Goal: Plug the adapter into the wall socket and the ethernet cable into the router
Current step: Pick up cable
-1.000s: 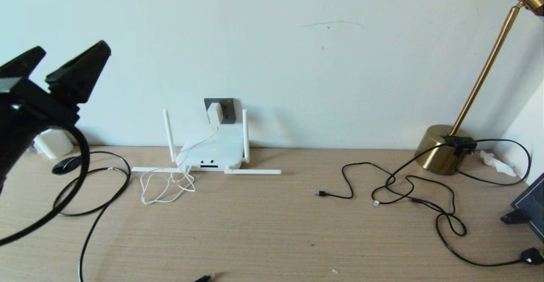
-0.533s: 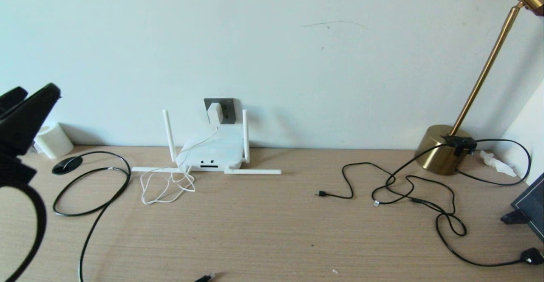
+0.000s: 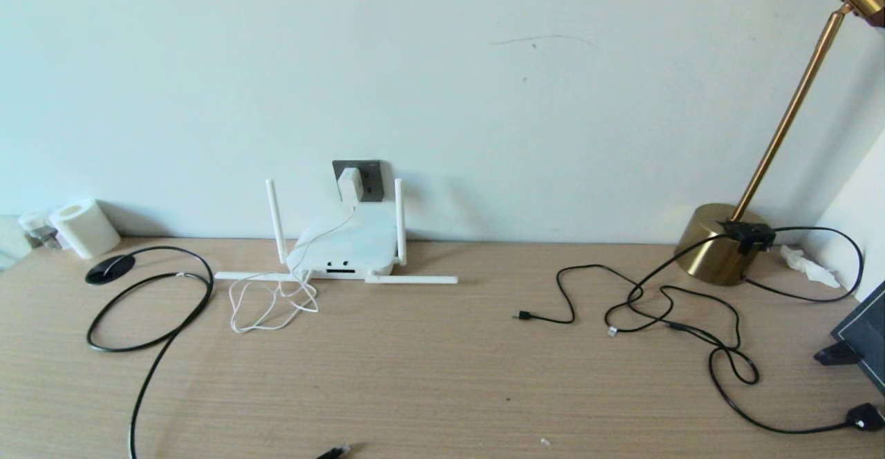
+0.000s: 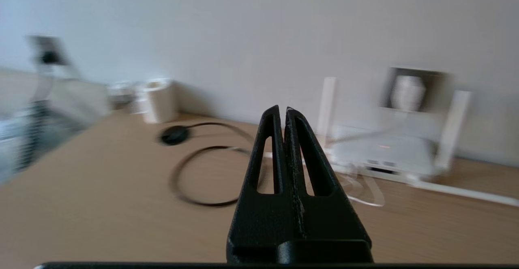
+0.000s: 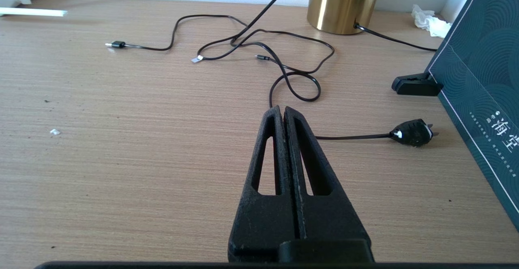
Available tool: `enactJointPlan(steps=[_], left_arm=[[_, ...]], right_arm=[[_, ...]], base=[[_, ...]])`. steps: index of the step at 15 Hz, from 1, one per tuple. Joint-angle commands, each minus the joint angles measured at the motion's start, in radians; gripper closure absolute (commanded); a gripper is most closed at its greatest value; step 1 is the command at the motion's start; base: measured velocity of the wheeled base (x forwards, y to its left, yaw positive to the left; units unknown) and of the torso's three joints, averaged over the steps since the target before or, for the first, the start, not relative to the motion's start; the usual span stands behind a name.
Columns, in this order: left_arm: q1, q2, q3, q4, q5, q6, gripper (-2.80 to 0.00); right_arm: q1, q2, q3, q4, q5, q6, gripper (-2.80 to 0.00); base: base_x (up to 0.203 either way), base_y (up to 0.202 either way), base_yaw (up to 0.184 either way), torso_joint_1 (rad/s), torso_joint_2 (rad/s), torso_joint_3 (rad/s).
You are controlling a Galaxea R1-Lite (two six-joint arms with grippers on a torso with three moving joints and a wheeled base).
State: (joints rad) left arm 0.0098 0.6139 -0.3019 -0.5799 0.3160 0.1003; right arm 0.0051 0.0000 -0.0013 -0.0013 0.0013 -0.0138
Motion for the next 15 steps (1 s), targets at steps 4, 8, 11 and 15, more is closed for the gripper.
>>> enactJointPlan(steps=[4,8,11,15], left_arm=[[0.116,0.009,-0.053,0.062,-0.295,0.043,0.00],[0.064,0.116,-0.161,0.468,-0.691,0.157,0.00],[-0.002,0.224,-0.102,0.740,-0.741,0.468,0.00],[-0.025,0.451,-0.075,0.758,-0.693,0.881,-2.80]], right_arm=[[0.001,0.002,0.001,0.000,0.000,-0.001,0.00],[-0.001,0.002,0.000,0.000,0.000,0.000,0.00],[0.001,0.002,0.001,0.000,0.000,-0.001,0.00],[0.000,0.002,0.001,0.000,0.000,0.000,0.00]], base=[[0.000,0.000,0.000,0.000,0.00,0.000],[0.000,0.000,0.000,0.000,0.00,0.000],[0.000,0.000,0.000,0.000,0.00,0.000],[0.000,0.000,0.000,0.000,0.00,0.000]])
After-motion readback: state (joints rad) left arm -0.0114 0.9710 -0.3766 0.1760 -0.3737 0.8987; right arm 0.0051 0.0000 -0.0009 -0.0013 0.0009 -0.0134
